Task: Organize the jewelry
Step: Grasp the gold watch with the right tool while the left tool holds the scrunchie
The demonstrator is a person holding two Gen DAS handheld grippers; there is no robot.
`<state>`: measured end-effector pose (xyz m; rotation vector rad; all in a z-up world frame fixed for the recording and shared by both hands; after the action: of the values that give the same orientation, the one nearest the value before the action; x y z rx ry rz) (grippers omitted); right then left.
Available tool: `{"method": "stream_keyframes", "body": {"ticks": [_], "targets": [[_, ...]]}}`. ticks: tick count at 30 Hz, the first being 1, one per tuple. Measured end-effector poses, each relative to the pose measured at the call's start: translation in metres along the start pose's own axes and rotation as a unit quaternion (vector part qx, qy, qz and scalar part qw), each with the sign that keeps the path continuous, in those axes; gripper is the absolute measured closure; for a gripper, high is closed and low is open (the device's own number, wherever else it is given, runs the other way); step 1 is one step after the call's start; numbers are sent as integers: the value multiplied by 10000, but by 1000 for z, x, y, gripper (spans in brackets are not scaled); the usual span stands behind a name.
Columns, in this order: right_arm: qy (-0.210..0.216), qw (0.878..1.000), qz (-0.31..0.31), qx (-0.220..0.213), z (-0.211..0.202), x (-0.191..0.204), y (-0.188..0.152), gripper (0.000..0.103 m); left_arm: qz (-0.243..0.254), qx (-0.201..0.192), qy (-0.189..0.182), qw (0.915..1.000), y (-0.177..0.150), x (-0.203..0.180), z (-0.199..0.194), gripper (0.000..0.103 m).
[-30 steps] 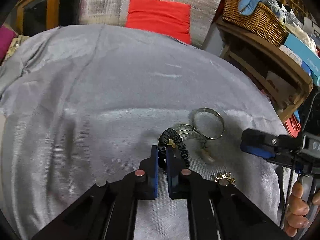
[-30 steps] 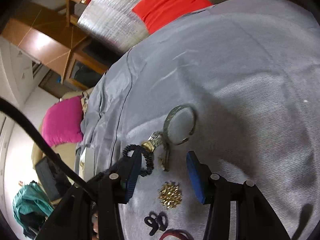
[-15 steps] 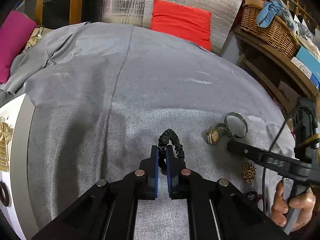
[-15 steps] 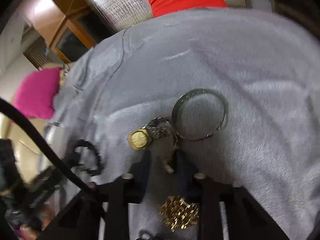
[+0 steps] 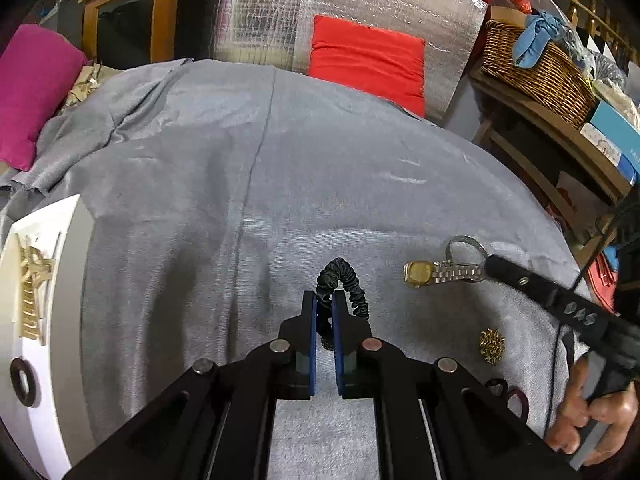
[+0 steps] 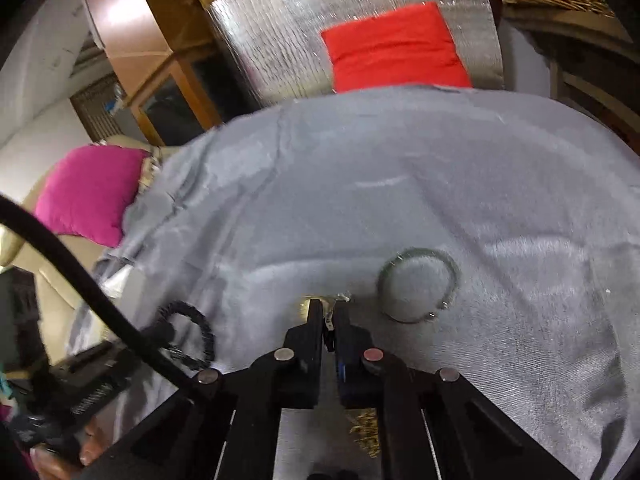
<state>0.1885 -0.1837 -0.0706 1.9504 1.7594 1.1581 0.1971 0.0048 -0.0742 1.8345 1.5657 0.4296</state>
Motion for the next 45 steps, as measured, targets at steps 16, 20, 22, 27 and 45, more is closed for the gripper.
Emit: {"method": "stream_keyframes", "body": {"ticks": [16, 20, 22, 27, 45], "targets": [[172, 9908, 677, 1162, 20, -34, -24, 93, -148, 30, 272, 9995, -10, 19, -13, 96], [176, 9868, 794, 1400, 35, -41, -28, 90, -140, 43, 261, 9996, -9, 18, -11, 96], [175, 9873, 703, 1411, 42, -37, -28, 90, -135, 58, 245, 9996, -9, 17, -11, 96], [227, 9910, 314, 1278, 51, -15, -26, 48, -101, 58, 254, 9996, -10, 17, -13, 96], [501, 9982, -59, 314, 5, 49, -7, 102, -480, -396, 337, 9975, -17, 50, -73, 96]]}}
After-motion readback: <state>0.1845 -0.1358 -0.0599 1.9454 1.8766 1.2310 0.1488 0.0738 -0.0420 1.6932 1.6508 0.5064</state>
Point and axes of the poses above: each gripper's, at about its wrist camera, not at the fingertips, and z roughly the way its jaws point, x to its left, y to its top, the point moved 6 cm from there along z, roughly the way its jaws point, and after that the axes turned 1 degree about z, right-handed, at the moved point
